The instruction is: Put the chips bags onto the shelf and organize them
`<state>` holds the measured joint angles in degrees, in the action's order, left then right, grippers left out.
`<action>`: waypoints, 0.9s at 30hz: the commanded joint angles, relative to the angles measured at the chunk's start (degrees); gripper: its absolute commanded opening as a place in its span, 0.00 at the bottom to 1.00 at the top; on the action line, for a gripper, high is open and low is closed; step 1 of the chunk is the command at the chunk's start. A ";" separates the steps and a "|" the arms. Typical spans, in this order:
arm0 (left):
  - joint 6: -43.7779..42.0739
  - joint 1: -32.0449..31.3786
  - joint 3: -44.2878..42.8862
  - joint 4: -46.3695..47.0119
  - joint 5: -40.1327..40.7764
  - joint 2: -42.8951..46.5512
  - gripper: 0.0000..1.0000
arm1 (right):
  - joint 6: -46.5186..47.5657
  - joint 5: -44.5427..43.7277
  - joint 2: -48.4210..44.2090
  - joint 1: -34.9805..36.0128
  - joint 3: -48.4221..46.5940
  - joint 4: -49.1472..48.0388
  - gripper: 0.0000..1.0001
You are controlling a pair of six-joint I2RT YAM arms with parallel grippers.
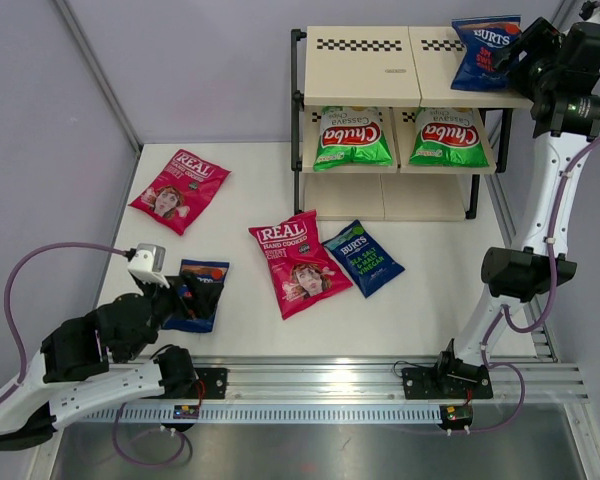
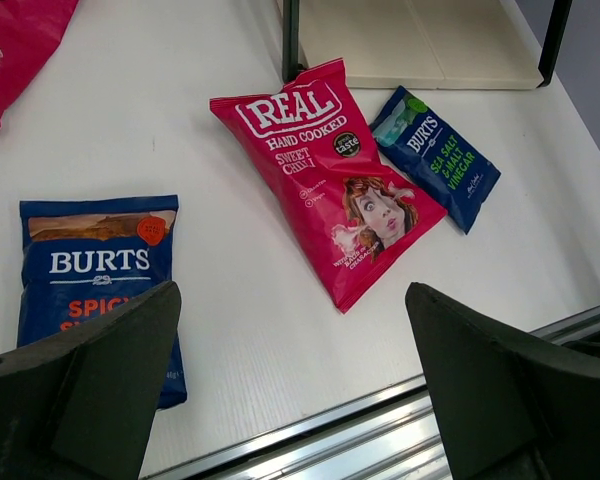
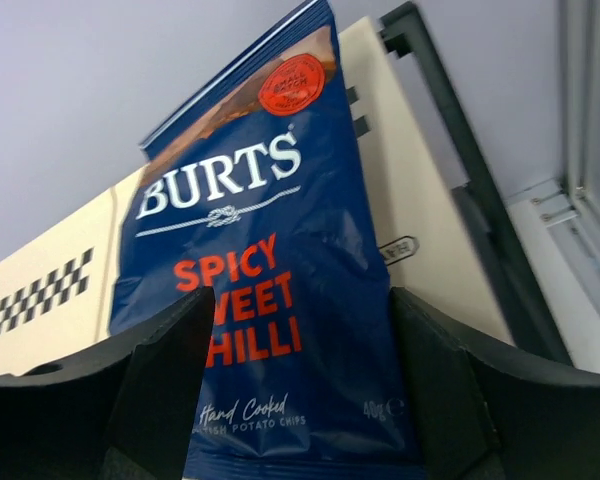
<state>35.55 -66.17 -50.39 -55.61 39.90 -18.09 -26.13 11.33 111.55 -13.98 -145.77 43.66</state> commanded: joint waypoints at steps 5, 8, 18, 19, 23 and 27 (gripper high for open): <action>-0.83 -0.27 0.47 2.53 1.14 1.83 0.99 | 3.72 -10.81 -2.56 -0.52 -2.58 4.86 0.84; -0.83 -0.27 0.73 2.62 0.88 1.56 0.99 | 2.66 -9.05 -3.00 -0.70 -2.58 4.33 0.86; -1.19 -0.27 1.26 5.24 -1.57 -2.03 0.99 | 2.75 -5.36 -9.58 -0.70 -2.42 6.08 0.99; -0.84 -0.27 1.43 5.86 -1.93 -2.82 0.99 | 3.01 -5.53 -13.07 -0.70 -1.02 6.17 1.00; 3.11 -0.27 2.14 10.16 -2.90 -7.91 0.99 | 2.84 -2.04 -26.44 -0.70 20.09 -1.00 0.99; 11.89 -0.27 1.27 15.18 -2.55 -16.79 0.99 | -1.02 2.98 -40.77 -0.70 41.06 -9.11 0.99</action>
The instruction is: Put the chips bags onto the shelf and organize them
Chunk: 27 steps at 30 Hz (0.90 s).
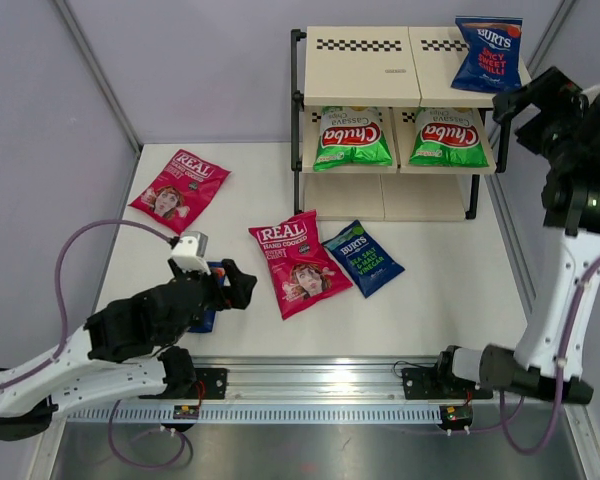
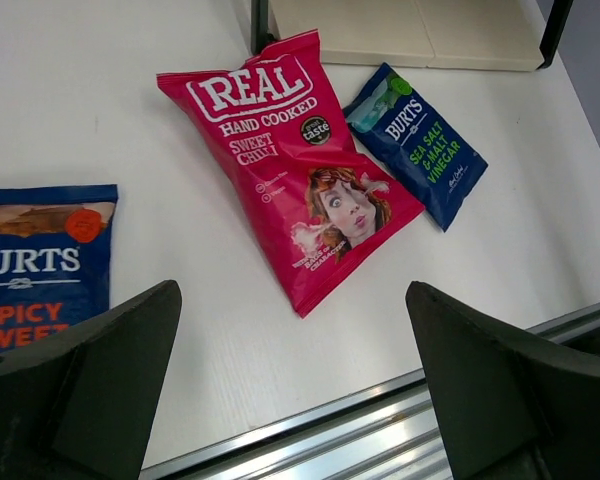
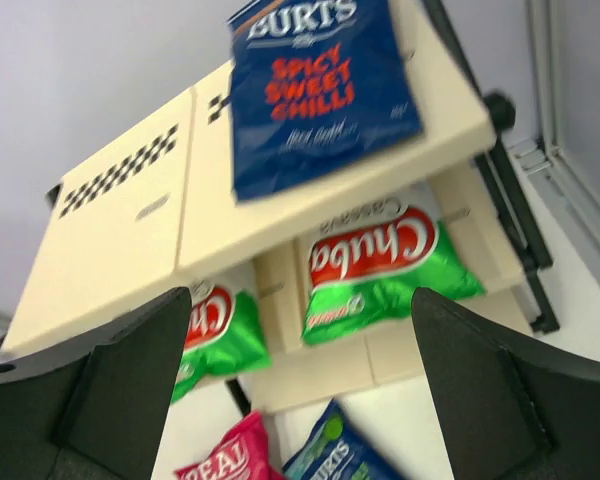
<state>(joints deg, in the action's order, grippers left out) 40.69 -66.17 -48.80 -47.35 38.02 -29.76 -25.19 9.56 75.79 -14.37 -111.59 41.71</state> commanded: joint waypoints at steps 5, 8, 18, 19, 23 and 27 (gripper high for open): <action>17.56 -0.19 -2.97 9.81 1.09 -17.50 0.99 | -6.17 15.63 -17.32 -0.31 27.36 -10.84 0.99; 20.04 -0.19 -3.50 14.19 0.66 -21.81 0.99 | -10.57 21.88 -23.74 -0.22 39.06 -16.29 1.00; 24.87 0.42 -12.01 19.86 1.61 -37.81 0.99 | -12.34 27.44 -36.39 -0.31 54.89 -13.94 0.99; 26.36 0.69 -13.68 18.45 2.14 -41.83 0.99 | -12.60 27.00 -37.46 -0.31 56.90 -12.98 0.99; 29.89 2.01 -21.94 13.08 2.76 -50.73 0.99 | -13.57 22.79 -42.99 -0.31 61.04 -9.81 1.00; 31.64 3.59 -28.96 11.85 1.53 -58.91 0.98 | -14.10 20.76 -47.48 -0.31 63.42 -7.44 0.99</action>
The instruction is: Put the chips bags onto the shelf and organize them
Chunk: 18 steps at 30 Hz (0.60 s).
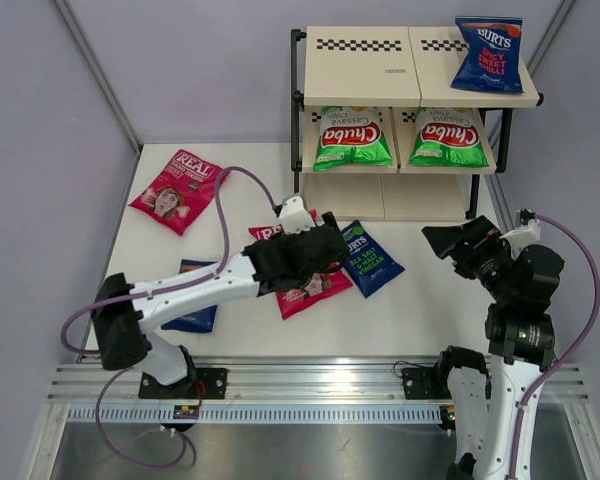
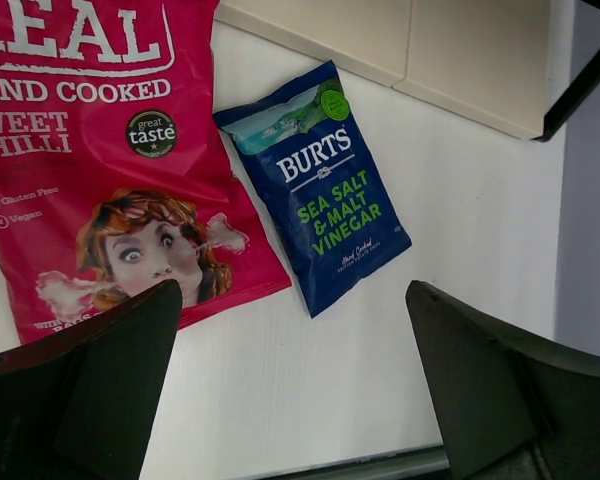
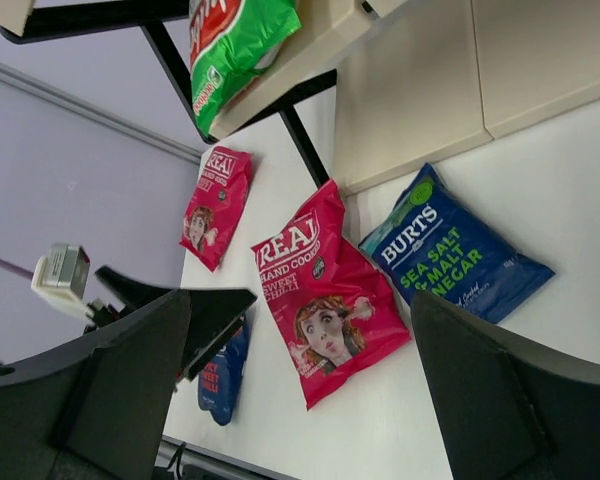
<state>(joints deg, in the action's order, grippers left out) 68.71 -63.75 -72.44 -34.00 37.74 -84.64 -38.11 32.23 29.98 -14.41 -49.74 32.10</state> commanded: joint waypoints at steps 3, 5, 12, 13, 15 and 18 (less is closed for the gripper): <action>5.38 2.65 -9.80 -3.35 -0.38 -10.35 0.95 | -0.92 -2.61 -3.42 -0.26 1.31 3.85 0.99; 5.13 3.36 -11.39 -2.92 -2.30 -13.43 0.91 | -0.74 -1.38 -4.22 -0.26 1.05 4.11 1.00; 5.56 6.26 -14.57 1.03 -5.65 -23.11 0.75 | -0.30 0.29 -7.04 -0.26 1.13 4.38 0.99; 5.39 6.61 -14.39 3.39 -6.26 -24.16 0.75 | -0.21 0.81 -7.12 -0.26 1.31 4.55 0.99; 4.59 6.79 -14.74 4.55 -7.50 -25.39 0.74 | -0.12 1.43 -7.30 -0.26 1.66 4.64 1.00; 4.68 7.06 -15.44 5.78 -8.82 -27.85 0.72 | -0.39 2.58 -7.83 -0.26 2.89 3.85 0.99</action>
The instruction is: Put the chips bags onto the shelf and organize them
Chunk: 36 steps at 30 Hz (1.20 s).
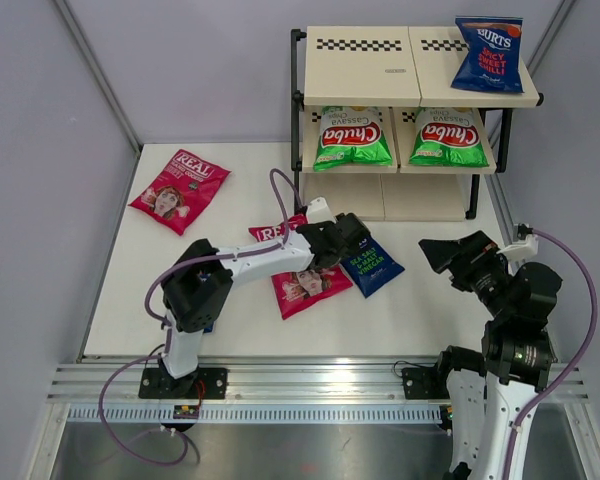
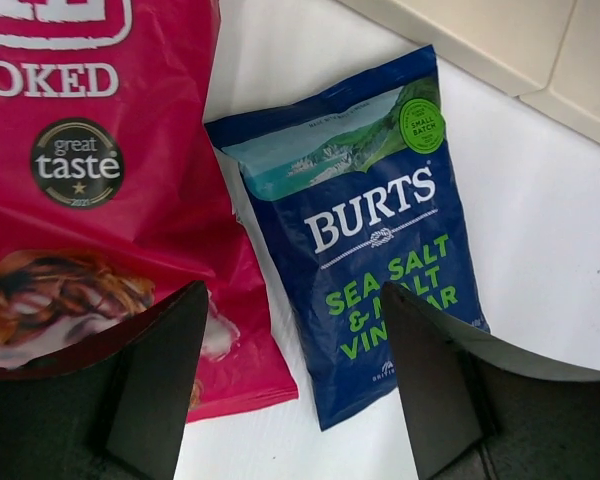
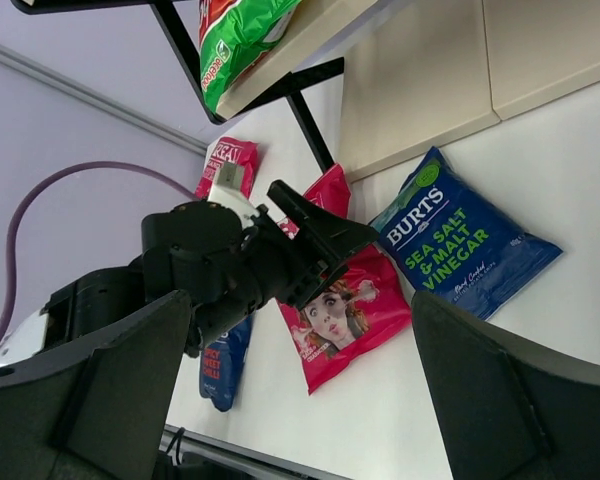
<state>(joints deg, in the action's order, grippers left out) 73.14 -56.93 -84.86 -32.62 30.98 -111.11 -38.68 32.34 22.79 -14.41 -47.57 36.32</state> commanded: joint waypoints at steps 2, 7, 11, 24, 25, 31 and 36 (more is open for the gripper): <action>0.42 0.32 -3.12 5.63 -3.29 -2.96 0.69 | 0.09 2.73 -0.90 -0.26 1.25 -0.63 0.99; 2.70 0.59 -2.86 6.17 -5.49 -5.61 0.67 | -0.26 3.61 -1.08 -0.26 1.69 -1.07 0.99; 5.08 0.94 -0.22 8.44 -6.54 -6.40 0.59 | -0.35 4.05 -1.08 -0.26 1.69 -1.25 0.99; 7.27 2.35 4.87 13.46 -9.71 -9.56 0.54 | -1.14 5.28 -1.16 -0.26 2.92 -2.30 0.99; 7.45 2.35 5.05 13.72 -9.71 -9.39 0.54 | -1.14 5.37 -1.08 -0.26 3.01 -2.48 0.99; 7.36 2.35 8.30 16.79 -10.24 -8.34 0.23 | -1.84 6.42 -1.16 -0.26 3.54 -3.36 0.99; 5.52 2.35 8.75 18.38 -11.03 -6.32 0.04 | -1.93 6.51 -1.52 -0.26 4.15 -3.36 0.99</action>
<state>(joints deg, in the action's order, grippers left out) 80.73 -54.68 -77.65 -12.78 21.91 -118.34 -40.03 37.17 21.89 -14.41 -43.77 35.00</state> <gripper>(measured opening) 0.073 0.993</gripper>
